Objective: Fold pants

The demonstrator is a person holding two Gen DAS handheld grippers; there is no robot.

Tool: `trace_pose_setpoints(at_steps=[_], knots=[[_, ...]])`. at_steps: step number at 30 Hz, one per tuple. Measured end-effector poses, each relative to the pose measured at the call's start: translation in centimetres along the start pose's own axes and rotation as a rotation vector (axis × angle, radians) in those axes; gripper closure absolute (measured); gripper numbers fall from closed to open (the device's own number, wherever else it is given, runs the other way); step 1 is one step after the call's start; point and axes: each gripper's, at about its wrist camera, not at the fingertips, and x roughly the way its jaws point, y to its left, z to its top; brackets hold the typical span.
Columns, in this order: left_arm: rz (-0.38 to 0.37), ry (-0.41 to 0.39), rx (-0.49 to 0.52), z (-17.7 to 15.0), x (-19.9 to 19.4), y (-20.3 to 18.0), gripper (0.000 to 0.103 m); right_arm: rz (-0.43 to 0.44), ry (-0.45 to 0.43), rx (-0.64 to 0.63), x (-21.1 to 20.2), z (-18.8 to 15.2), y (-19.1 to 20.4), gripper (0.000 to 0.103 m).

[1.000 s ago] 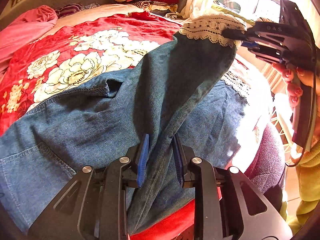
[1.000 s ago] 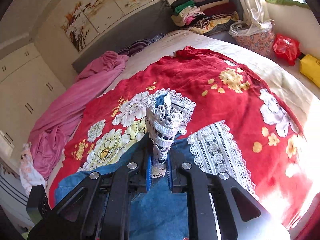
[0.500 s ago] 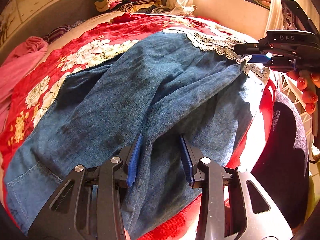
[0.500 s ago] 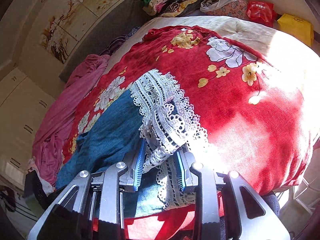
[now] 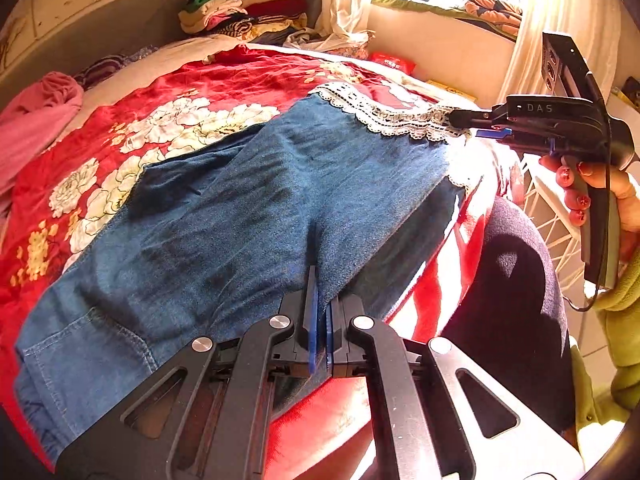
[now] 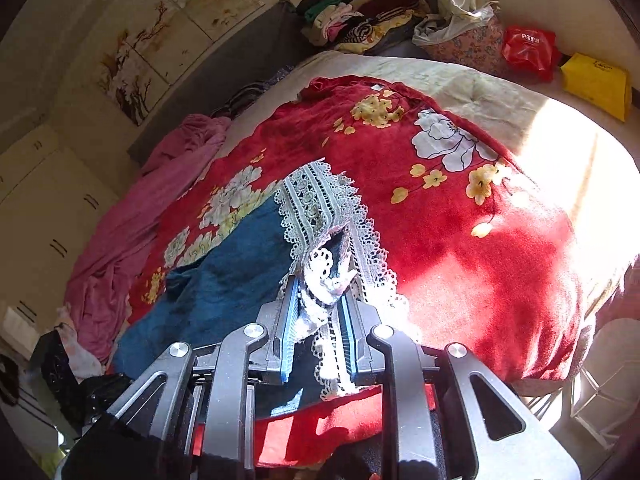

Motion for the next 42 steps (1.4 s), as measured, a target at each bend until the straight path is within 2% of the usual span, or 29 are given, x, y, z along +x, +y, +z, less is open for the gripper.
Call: trace_pose_setpoints(at_steps=[4,9,14,16,18,21,24,25,28,31,35,38,42], knots=[[-0.008,0.033,0.000,-1.0,1.1,-0.4,0.103,-0.038,0.028,-0.007,-0.2,-1.4,-0.9,0.085],[-0.006,0.067,0.011,-1.6,2.7,-0.9,0.103,-0.038,0.030,0.015,0.0,-1.9,-2.0,0.085],[0.006,0.084,0.014,-2.2,3.7,-0.8,0.102,-0.074,0.038,-0.030,0.3,-2.1,-1.6,0.086],[0.002,0.078,0.018,-2.4,3.7,-0.7,0.102,-0.083,0.037,-0.037,0.0,-1.9,-1.5,0.082],[-0.001,0.074,0.021,-2.5,3.5,-0.7,0.102,-0.131,0.014,-0.063,-0.8,-1.5,-1.3,0.070],[-0.018,0.073,-0.003,-2.7,3.1,-0.4,0.101,-0.159,-0.028,-0.071,-2.4,-1.0,-1.0,0.068],[-0.066,0.069,-0.048,-3.1,1.9,0.1,0.090,-0.114,-0.043,-0.096,-2.9,-1.1,0.7,0.068],[-0.076,0.063,-0.064,-3.2,1.3,0.4,0.082,-0.095,-0.032,-0.120,-2.6,-1.3,1.5,0.068],[-0.087,0.039,-0.136,-4.0,-1.0,2.1,0.080,-0.050,0.007,-0.182,-1.1,-2.0,3.9,0.068],[-0.049,0.002,-0.256,-5.0,-3.6,5.3,0.074,-0.023,0.049,-0.209,0.6,-2.7,5.2,0.064],[0.098,-0.036,-0.388,-7.2,-7.0,9.6,0.065,-0.016,0.082,-0.222,2.0,-3.3,5.9,0.058],[0.233,-0.007,-0.414,-8.6,-8.1,11.6,0.061,-0.013,0.094,-0.225,2.3,-3.5,6.2,0.055],[0.298,0.052,-0.507,-10.2,-7.5,14.7,0.056,-0.030,0.110,-0.230,2.6,-3.7,5.9,0.048]])
